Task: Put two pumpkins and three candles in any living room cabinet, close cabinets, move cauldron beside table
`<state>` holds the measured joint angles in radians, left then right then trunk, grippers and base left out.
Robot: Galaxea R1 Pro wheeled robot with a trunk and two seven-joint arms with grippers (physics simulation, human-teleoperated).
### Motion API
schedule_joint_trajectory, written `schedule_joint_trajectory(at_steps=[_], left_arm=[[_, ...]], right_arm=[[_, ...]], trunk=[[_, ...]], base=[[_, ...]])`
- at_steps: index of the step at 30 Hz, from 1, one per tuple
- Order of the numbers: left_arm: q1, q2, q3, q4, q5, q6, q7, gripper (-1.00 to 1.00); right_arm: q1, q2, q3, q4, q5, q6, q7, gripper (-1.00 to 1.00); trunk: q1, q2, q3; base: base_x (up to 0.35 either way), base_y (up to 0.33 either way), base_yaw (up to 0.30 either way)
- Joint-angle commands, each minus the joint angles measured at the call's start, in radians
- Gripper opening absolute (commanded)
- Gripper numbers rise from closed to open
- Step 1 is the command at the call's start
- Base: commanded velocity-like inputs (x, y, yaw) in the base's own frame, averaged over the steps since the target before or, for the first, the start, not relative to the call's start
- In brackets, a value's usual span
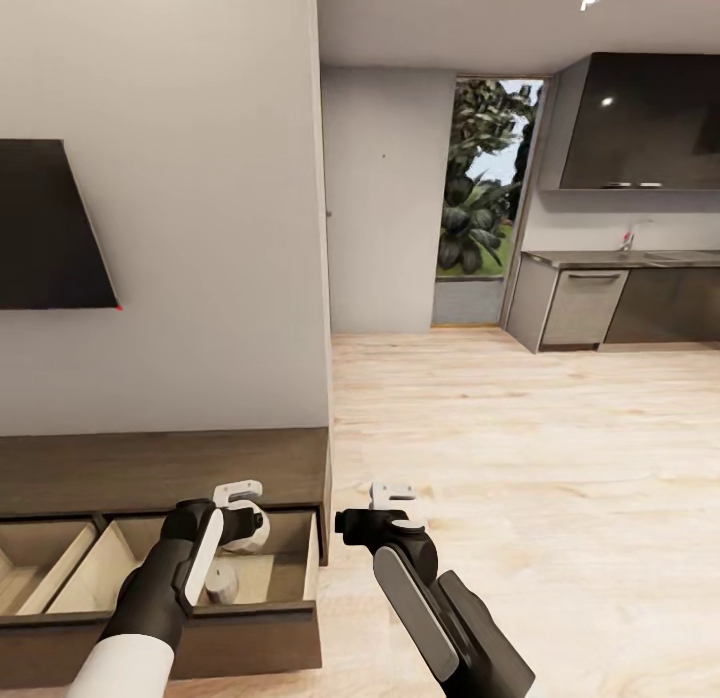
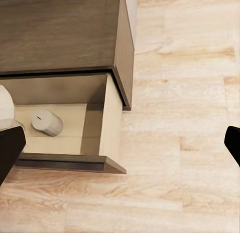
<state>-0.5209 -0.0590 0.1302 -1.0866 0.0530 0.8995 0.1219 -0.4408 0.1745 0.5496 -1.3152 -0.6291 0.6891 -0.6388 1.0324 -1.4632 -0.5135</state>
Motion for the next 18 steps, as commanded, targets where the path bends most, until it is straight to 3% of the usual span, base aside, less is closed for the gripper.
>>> schedule_joint_trajectory(at_steps=[1, 10, 18], left_arm=[[-0.001, -0.001, 0.002, -0.001, 0.006, 0.004, 0.006, -1.0], [-0.001, -0.001, 0.003, 0.0, 0.007, 0.009, 0.008, -1.0], [-0.002, -0.001, 0.004, 0.004, 0.004, 0.012, 0.01, -1.0]], right_arm=[[-0.001, 0.0, 0.001, -0.001, -0.009, 0.001, -0.01, 1.0], [-0.001, 0.0, 0.001, 0.002, -0.011, -0.01, -0.003, 1.0], [-0.001, 0.0, -0.003, 0.003, -0.009, -0.036, -0.002, 1.0]], trunk=[[0.0, -0.001, -0.001], [0.0, -0.001, -0.001], [0.031, -0.057, -0.026]], base=[[0.041, 0.0, 0.0], [0.005, 0.0, 0.0], [0.0, 0.0, 0.0]])
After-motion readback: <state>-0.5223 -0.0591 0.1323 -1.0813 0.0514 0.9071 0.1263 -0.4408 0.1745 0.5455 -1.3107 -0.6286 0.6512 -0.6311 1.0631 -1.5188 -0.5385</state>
